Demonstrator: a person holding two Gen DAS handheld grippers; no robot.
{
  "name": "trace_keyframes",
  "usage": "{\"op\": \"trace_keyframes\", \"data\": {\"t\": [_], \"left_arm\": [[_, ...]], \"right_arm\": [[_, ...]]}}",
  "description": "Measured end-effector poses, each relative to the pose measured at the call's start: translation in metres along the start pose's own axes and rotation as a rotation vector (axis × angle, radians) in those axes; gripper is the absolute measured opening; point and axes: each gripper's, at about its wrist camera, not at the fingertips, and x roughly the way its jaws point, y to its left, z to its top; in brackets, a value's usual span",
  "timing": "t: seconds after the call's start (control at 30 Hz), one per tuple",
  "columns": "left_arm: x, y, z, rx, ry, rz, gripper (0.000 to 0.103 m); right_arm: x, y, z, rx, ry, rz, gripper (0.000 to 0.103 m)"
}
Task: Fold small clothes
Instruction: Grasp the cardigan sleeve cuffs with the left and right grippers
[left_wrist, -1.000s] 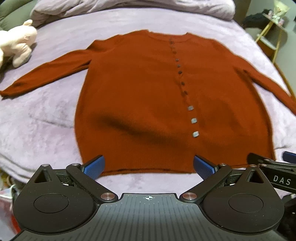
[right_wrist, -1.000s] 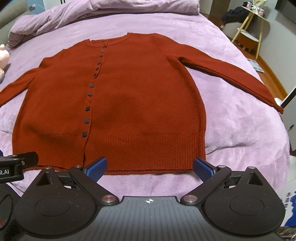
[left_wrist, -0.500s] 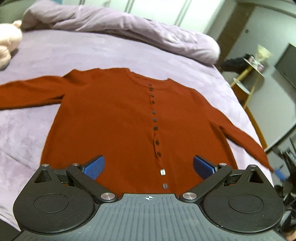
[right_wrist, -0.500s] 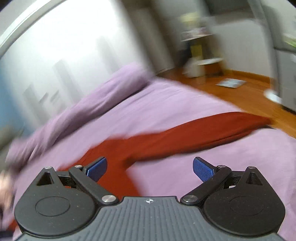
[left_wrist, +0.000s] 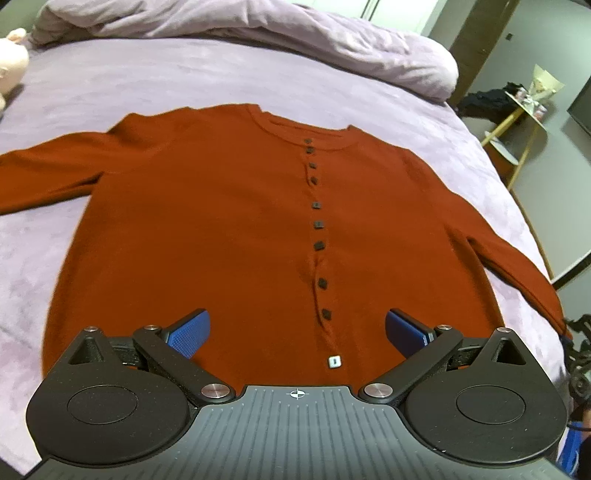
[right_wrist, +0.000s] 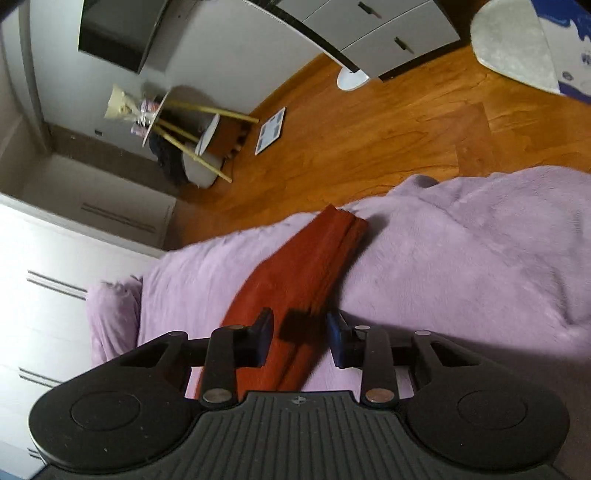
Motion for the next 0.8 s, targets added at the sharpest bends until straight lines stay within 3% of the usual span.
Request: {"op": "trace_keyframes", "data": {"t": [0.07,0.13,0.2,0.23,0.3,0.4,0.5,0.57,0.63,0.7,0.8], "left_arm": [[0.004,0.0,0.005,-0.004,0.005,-0.029,0.102],[0.007,0.001,0.011,-0.009,-0.003,-0.067,0.1],[0.009,0.0,0.021,-0.016,-0.028,-0.11,0.098],[0.009,-0.002,0.026,-0.021,-0.043,-0.131,0.098],[0.01,-0.005,0.038,-0.035,-0.084,-0.195,0.098],[0.017,-0.008,0.053,-0.065,-0.128,-0.293,0.098],[0.031,-0.002,0.062,-0.099,-0.13,-0.333,0.099],[0.044,0.004,0.065,-0.121,-0.097,-0.323,0.099],[0.058,0.01,0.066,-0.14,-0.05,-0.323,0.099],[0.072,0.013,0.068,-0.164,-0.013,-0.35,0.099],[0.092,0.015,0.071,-0.195,0.022,-0.387,0.098]], "right_arm": [[0.008,0.011,0.004,-0.023,-0.004,-0.027,0.01],[0.011,0.028,0.001,-0.12,-0.021,-0.069,0.008],[0.002,0.067,-0.017,-0.34,-0.086,-0.089,0.007],[-0.003,0.089,-0.031,-0.454,-0.116,-0.053,0.007],[-0.021,0.136,-0.073,-0.681,-0.12,0.121,0.007],[-0.046,0.187,-0.155,-0.946,-0.007,0.399,0.007],[-0.061,0.202,-0.247,-1.183,0.127,0.564,0.008],[-0.058,0.199,-0.294,-1.278,0.24,0.556,0.014],[-0.048,0.183,-0.325,-1.321,0.354,0.496,0.017],[-0.042,0.162,-0.33,-1.25,0.402,0.421,0.02],[-0.033,0.132,-0.307,-1.064,0.435,0.329,0.02]]}}
